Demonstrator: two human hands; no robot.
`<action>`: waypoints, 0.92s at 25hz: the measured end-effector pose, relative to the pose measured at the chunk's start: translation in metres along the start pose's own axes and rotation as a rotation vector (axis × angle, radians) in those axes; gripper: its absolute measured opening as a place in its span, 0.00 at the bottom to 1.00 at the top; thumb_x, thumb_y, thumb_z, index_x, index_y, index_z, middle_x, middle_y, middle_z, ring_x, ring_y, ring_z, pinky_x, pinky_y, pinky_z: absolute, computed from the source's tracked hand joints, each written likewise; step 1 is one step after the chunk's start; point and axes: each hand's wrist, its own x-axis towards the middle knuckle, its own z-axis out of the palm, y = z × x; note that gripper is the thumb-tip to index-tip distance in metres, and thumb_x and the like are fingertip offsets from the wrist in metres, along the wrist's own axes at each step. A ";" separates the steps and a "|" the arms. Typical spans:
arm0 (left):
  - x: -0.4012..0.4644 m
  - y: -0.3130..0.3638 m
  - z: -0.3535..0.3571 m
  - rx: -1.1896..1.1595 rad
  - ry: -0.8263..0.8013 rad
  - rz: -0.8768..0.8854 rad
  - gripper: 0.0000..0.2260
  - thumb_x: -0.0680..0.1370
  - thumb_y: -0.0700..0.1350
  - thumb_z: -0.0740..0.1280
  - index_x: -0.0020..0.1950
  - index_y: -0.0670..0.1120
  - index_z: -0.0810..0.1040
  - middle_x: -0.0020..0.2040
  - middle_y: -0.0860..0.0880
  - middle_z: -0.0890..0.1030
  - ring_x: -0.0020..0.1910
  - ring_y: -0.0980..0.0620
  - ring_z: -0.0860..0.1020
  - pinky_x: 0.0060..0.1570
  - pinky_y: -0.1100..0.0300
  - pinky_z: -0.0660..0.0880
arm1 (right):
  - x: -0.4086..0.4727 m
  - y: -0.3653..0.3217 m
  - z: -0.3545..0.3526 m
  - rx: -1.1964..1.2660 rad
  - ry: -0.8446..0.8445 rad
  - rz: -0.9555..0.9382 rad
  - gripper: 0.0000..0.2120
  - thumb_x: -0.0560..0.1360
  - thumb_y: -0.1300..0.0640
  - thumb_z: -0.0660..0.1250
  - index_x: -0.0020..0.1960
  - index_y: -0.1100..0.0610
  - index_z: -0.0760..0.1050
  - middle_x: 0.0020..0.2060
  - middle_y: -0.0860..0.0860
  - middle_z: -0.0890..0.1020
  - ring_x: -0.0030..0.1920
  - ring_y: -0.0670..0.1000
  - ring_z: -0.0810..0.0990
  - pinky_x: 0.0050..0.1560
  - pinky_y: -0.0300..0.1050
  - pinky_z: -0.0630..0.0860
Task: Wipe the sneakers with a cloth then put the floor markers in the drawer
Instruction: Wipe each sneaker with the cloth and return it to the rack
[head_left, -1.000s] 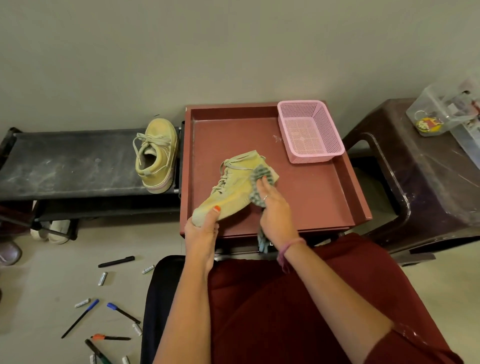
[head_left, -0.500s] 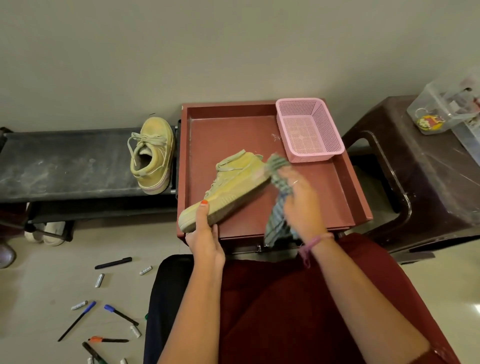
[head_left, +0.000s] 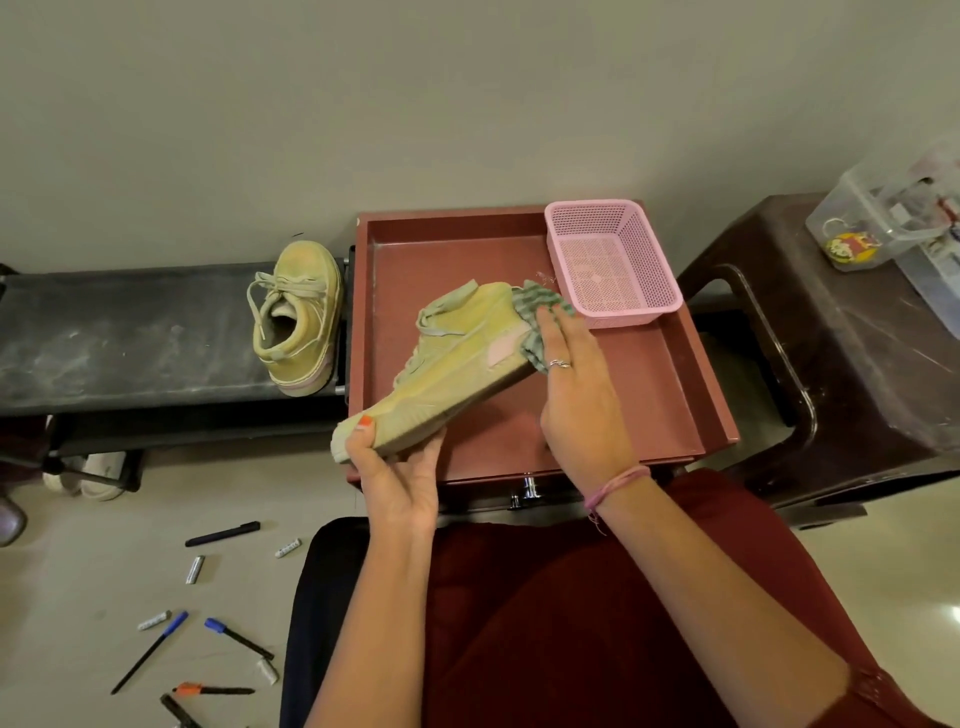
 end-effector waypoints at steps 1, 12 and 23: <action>0.001 -0.001 -0.001 0.007 -0.018 0.005 0.38 0.62 0.51 0.73 0.70 0.43 0.68 0.62 0.41 0.77 0.62 0.43 0.77 0.59 0.40 0.75 | -0.001 -0.002 0.000 -0.053 0.037 -0.049 0.28 0.72 0.74 0.56 0.71 0.64 0.64 0.69 0.62 0.68 0.71 0.63 0.64 0.69 0.54 0.63; -0.004 -0.005 -0.003 0.154 -0.060 0.008 0.44 0.60 0.48 0.74 0.74 0.42 0.62 0.66 0.39 0.74 0.64 0.42 0.75 0.49 0.48 0.81 | -0.002 0.014 0.003 -0.327 -0.198 -0.349 0.32 0.67 0.65 0.73 0.70 0.62 0.67 0.68 0.58 0.71 0.68 0.62 0.69 0.68 0.56 0.68; -0.002 -0.009 -0.006 0.202 -0.095 -0.118 0.37 0.64 0.56 0.73 0.70 0.45 0.68 0.65 0.42 0.75 0.62 0.43 0.76 0.53 0.45 0.80 | 0.010 0.051 -0.028 0.924 -0.423 0.622 0.23 0.78 0.71 0.54 0.65 0.50 0.74 0.56 0.50 0.81 0.52 0.49 0.81 0.49 0.44 0.80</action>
